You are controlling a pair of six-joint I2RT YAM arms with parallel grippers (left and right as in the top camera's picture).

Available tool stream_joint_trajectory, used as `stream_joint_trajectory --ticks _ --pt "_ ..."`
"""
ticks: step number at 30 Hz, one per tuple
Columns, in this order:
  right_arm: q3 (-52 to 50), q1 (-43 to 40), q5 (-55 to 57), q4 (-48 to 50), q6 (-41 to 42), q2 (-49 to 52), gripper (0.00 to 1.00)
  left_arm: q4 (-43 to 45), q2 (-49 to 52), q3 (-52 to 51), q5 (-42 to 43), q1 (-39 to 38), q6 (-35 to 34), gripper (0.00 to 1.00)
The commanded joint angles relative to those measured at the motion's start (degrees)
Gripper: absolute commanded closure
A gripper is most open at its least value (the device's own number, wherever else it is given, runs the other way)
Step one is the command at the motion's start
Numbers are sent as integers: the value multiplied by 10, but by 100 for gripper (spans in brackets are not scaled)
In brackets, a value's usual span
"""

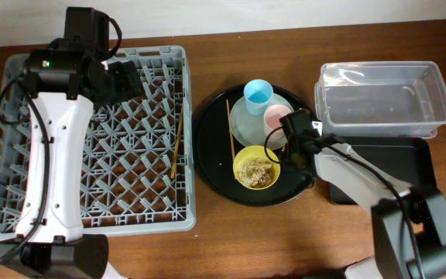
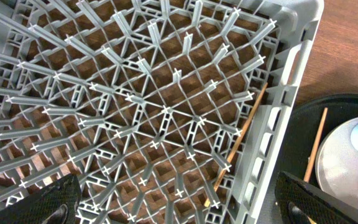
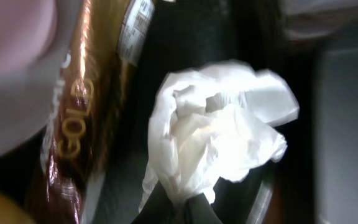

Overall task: Sort waste into correct bins and load items into the dishwasher rack
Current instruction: 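Carry the tissue with the right gripper and release it into the clear bin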

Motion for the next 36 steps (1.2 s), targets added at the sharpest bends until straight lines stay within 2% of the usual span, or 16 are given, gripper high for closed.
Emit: stream_joint_trajectory --ticks 1,4,8,12,18,19,20,21,25,27,31,32,33,36 --pt "81 -2 11 -59 -14 -87 96 -1 3 2 -3 0 -7 1" --pt "138 -6 43 -89 -36 -152 96 -1 3 2 -3 0 -7 1" --pt "146 -46 113 -75 -36 -185 96 -1 3 2 -3 0 -7 1" --pt "145 -115 113 -49 -36 -148 90 -1 3 2 -3 0 -7 1" --pt "145 -194 81 18 -40 -44 90 -1 3 2 -3 0 -7 1" --pt "145 -206 67 27 -53 -27 72 -1 3 2 -3 0 -7 1" --pt "145 -213 68 29 -53 -21 33 -1 3 2 -3 0 -7 1" --pt "145 -224 69 29 -56 -19 1 -1 3 2 -2 0 -7 1" --pt "165 -238 62 0 -81 -48 1 -1 3 2 -3 0 -7 1" --pt "184 -237 20 -35 -81 -72 1 -1 3 2 -2 0 -7 1" --pt "198 -237 -197 -99 -81 -117 2 -1 3 2 -3 0 -7 1" --pt "198 -237 -254 -126 -81 -129 21 -1 3 2 -3 0 -7 1" --pt "198 -237 -296 -164 -81 -138 36 -1 3 2 -3 0 -7 1" --pt "197 -233 -341 -238 -80 -143 86 -1 3 2 -3 0 -7 1"
